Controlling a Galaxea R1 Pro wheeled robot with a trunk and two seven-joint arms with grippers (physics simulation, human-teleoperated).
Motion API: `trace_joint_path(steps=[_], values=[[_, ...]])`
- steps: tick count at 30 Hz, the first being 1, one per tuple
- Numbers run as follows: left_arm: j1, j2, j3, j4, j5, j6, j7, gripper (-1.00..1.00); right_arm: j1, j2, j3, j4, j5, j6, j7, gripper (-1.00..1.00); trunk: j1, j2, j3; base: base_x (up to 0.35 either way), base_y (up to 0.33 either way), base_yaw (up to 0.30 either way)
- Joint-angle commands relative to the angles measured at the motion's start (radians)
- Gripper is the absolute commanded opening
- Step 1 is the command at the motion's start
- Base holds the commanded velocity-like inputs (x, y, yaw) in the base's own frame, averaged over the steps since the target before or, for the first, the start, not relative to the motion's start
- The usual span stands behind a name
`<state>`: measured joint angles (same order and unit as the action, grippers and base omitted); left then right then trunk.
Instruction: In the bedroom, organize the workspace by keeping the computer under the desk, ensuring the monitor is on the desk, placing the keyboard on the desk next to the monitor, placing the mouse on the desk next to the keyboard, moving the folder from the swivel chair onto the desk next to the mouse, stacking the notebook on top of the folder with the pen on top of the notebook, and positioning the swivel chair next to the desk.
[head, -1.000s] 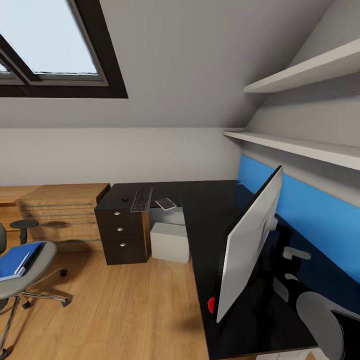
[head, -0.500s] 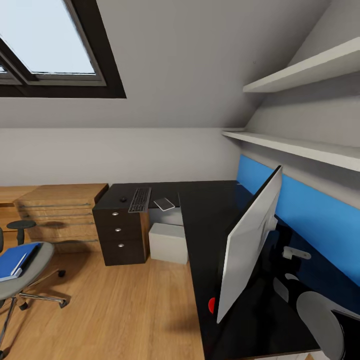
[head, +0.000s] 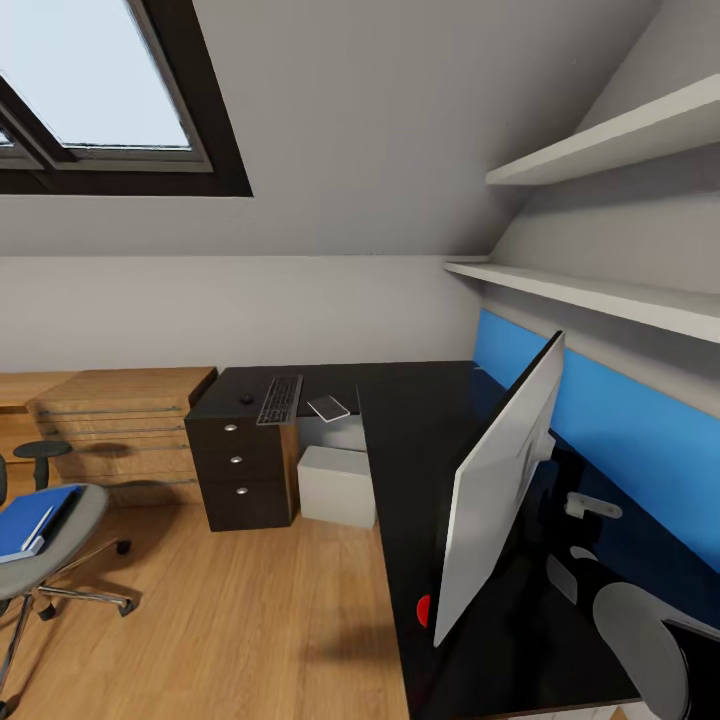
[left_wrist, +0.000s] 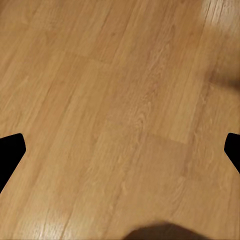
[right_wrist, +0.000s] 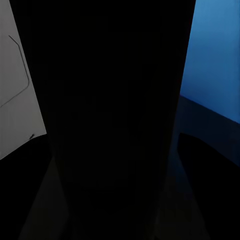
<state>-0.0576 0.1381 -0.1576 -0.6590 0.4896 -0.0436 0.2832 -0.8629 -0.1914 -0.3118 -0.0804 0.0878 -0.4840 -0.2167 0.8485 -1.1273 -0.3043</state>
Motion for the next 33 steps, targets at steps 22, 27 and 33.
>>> trace_joint_path(steps=[22,27,33], values=[[-0.001,0.002,-0.008,-0.001,0.01,-0.004,0.008,1.0,0.0,0.001,0.014,0.004,-0.013,-0.008,-0.007,-1.0,0.0,-0.001,-0.001,0.0,-0.015,0.0],[-0.001,0.002,-0.008,-0.001,0.01,-0.005,0.008,1.0,0.0,0.001,0.014,0.006,-0.012,-0.008,-0.007,-1.0,0.0,-0.001,-0.001,0.0,-0.212,0.0],[-0.001,0.001,-0.008,-0.001,0.01,-0.005,0.008,1.0,0.0,0.0,0.014,0.007,-0.013,-0.008,-0.007,-1.0,0.0,-0.001,-0.001,0.0,-0.291,0.0]])
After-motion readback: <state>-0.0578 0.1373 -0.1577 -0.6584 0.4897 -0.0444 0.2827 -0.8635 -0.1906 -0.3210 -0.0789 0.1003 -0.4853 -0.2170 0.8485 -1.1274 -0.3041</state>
